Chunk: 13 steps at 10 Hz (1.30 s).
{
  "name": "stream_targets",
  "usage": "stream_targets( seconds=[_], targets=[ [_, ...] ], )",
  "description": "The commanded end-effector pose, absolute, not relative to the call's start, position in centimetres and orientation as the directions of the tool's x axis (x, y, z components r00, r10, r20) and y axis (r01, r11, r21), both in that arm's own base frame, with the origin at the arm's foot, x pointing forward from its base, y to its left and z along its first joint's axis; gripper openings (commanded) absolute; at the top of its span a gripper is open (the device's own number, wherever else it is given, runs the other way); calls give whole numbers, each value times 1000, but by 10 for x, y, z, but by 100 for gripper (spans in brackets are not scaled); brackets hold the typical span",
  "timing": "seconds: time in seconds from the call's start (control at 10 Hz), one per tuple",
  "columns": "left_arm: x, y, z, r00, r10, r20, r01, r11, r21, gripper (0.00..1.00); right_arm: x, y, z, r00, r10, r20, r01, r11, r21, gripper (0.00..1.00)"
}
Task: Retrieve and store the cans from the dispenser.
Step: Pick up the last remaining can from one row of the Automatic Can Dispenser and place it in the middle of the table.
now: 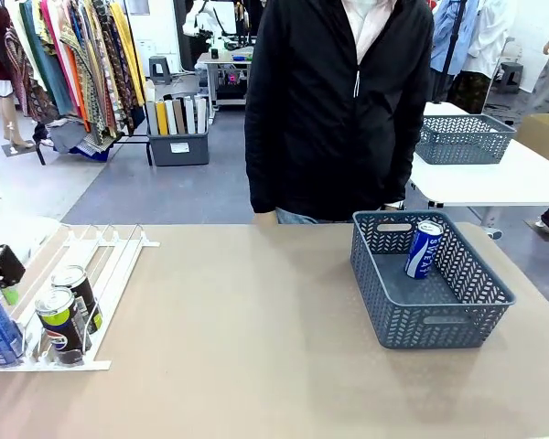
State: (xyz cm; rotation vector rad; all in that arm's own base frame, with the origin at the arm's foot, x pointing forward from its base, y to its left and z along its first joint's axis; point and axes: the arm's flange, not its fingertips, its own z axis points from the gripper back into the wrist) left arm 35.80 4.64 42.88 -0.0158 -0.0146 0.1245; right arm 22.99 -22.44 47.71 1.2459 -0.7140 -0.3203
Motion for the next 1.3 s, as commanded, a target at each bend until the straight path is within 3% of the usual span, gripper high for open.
stream_targets(
  seconds=[0.0, 0.3, 0.7, 0.8, 0.9, 1.2],
  targets=[
    [355, 48, 411, 990, 144, -13, -144, 990, 7, 100, 233, -225, 480, 732, -593, 334, -183, 301, 936, 100],
    [353, 48, 388, 985, 146, -95, -147, 989, 4, 100, 233, -225, 480, 732, -593, 334, -183, 301, 936, 100],
    [353, 52, 386, 983, 165, -80, -163, 986, 29, 100, 233, -225, 480, 732, -593, 334, -183, 301, 936, 100],
    [354, 51, 387, 985, 157, -77, -156, 987, 29, 46, 233, -225, 480, 732, -593, 334, -183, 301, 936, 100],
    [353, 52, 389, 986, 151, -65, -150, 988, 24, 0, 233, -225, 480, 732, -593, 334, -183, 301, 936, 100],
    [353, 52, 390, 987, 151, -54, -150, 989, 15, 0, 233, -225, 480, 732, -593, 334, -183, 301, 936, 100]
  ],
)
